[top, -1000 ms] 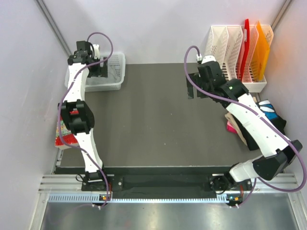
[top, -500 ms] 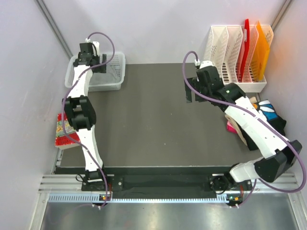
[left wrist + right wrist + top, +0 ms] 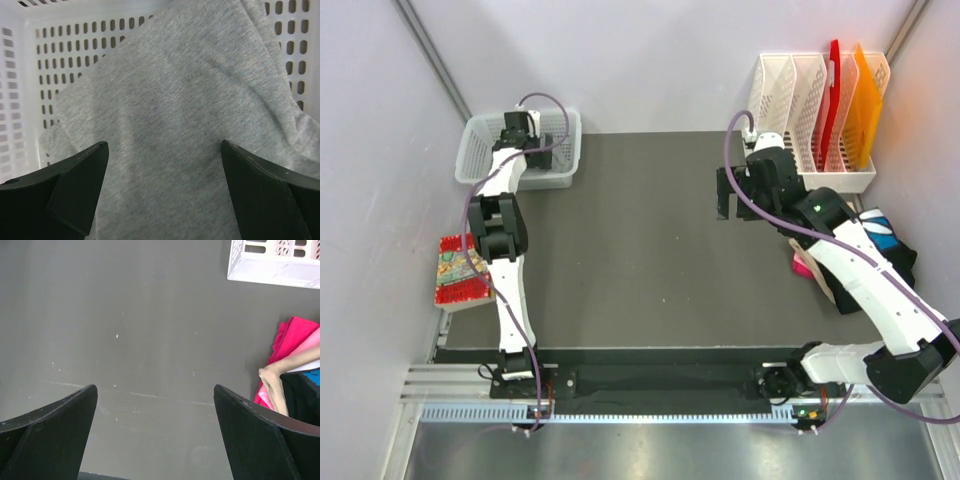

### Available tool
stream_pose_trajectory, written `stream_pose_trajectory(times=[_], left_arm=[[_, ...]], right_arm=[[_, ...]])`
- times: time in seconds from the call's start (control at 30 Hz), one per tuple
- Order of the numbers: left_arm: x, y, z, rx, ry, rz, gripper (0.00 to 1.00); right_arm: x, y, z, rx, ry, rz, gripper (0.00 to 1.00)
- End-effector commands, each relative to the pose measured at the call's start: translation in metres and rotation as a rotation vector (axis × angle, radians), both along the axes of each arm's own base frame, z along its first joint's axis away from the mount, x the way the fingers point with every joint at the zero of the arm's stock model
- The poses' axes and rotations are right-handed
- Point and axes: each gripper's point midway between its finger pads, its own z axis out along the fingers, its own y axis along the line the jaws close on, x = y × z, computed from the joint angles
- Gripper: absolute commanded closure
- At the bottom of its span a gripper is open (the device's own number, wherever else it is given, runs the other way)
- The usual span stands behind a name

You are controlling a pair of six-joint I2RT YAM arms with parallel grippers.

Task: Fold and stack the t-shirts
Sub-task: Grab the tshirt from the pile

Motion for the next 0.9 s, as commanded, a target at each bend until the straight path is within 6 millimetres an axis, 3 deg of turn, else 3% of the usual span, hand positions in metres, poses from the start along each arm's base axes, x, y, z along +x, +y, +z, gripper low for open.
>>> stream_pose_trajectory(times=[0.0, 0.17, 0.2, 0.3, 0.33, 0.4, 0.43, 0.5, 0.6, 0.63, 0.7, 0.73, 0.8, 0.83, 0.87], left_arm=[[0.02, 0.003, 0.016, 0.0, -0.091, 0.014, 0.01], [0.022, 0.0, 0.0, -0.022, -0.077, 0.017, 0.07], [0.022, -0.001, -0.002, -0.03, -0.073, 0.012, 0.18], [0.023, -0.003, -0.004, -0.042, -0.074, 0.01, 0.39], [0.024, -0.004, -0.002, -0.045, -0.081, 0.003, 0.6], [0.025, -0.003, 0.004, -0.046, -0.097, 0.009, 0.81], [0.026, -0.003, 0.01, -0.044, -0.107, 0.012, 0.97], [0.028, -0.002, 0.022, -0.039, -0.13, 0.012, 1.0], [0.03, -0.006, 0.053, -0.039, -0.181, -0.01, 1.0], [0.03, -0.007, 0.077, -0.039, -0.222, -0.017, 1.0], [0.03, -0.014, 0.105, -0.048, -0.27, -0.061, 1.0], [0.026, -0.014, 0.139, -0.042, -0.326, -0.069, 1.0], [0.021, -0.028, 0.175, -0.064, -0.39, -0.14, 1.0], [0.013, -0.032, 0.211, -0.062, -0.446, -0.166, 1.0], [0.008, -0.036, 0.228, -0.063, -0.478, -0.184, 1.0]], right_arm=[[-0.01, 0.004, 0.008, 0.039, -0.011, 0.008, 0.0], [-0.013, 0.006, 0.011, 0.059, -0.011, 0.014, 0.02], [-0.013, 0.007, 0.01, 0.059, -0.008, 0.015, 0.02], [-0.014, 0.008, 0.012, 0.066, -0.008, 0.018, 0.04], [-0.014, 0.008, 0.012, 0.066, -0.008, 0.018, 0.05], [-0.013, 0.008, 0.012, 0.068, -0.009, 0.02, 0.05], [-0.014, 0.009, 0.012, 0.071, -0.008, 0.023, 0.06], [-0.014, 0.011, 0.011, 0.075, -0.007, 0.029, 0.06], [-0.013, 0.015, 0.008, 0.081, -0.004, 0.045, 0.06], [-0.014, 0.016, 0.006, 0.082, -0.003, 0.05, 0.07], [-0.013, 0.017, 0.004, 0.084, -0.004, 0.061, 0.07], [-0.013, 0.018, 0.003, 0.084, -0.003, 0.066, 0.07], [-0.014, 0.02, 0.004, 0.086, -0.01, 0.077, 0.07], [-0.014, 0.02, 0.002, 0.086, -0.008, 0.081, 0.07], [-0.013, 0.021, 0.003, 0.087, -0.014, 0.088, 0.07]])
